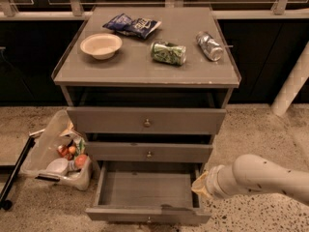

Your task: Close bottom drawer

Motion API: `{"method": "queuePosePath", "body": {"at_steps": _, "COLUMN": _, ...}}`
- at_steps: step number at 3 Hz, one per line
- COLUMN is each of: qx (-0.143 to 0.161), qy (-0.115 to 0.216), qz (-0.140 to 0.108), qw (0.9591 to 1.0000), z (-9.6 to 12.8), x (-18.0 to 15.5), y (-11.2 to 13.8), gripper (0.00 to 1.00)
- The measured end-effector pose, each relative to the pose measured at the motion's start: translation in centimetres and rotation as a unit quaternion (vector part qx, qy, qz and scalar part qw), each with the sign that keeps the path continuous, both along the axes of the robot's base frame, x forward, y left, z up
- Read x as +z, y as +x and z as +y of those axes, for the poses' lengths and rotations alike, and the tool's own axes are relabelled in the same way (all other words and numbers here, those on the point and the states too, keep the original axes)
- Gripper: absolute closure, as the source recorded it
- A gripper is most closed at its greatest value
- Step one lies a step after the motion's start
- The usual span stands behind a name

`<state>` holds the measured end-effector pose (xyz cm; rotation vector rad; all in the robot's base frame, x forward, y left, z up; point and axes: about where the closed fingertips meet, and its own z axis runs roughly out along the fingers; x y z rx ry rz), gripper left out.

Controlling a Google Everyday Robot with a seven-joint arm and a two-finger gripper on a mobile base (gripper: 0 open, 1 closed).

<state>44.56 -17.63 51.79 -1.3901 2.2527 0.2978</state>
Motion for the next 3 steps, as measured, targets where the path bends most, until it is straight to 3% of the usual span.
{"method": "queuePosePath", "body": {"at_steps": 1, "qx": -0.016, "qy": 0.024, "qz": 0.011, "qw": 0.9995, "z": 0.8, "x": -4.7, "y": -0.9, "gripper": 1.00}}
{"method": "queuePosePath", "body": {"at_steps": 2, "qx": -0.033, "qy": 0.071, "qz": 0.015, "qw": 0.9968, "z": 0.0, "x": -9.5, "y": -1.6, "gripper": 1.00}}
{"method": "queuePosePath", "body": {"at_steps": 3, "qx": -0.065, "qy": 0.124, "qz": 0.024, "qw": 0.9899, "z": -2.5, "x": -13.9, "y": -1.7, "gripper": 1.00}}
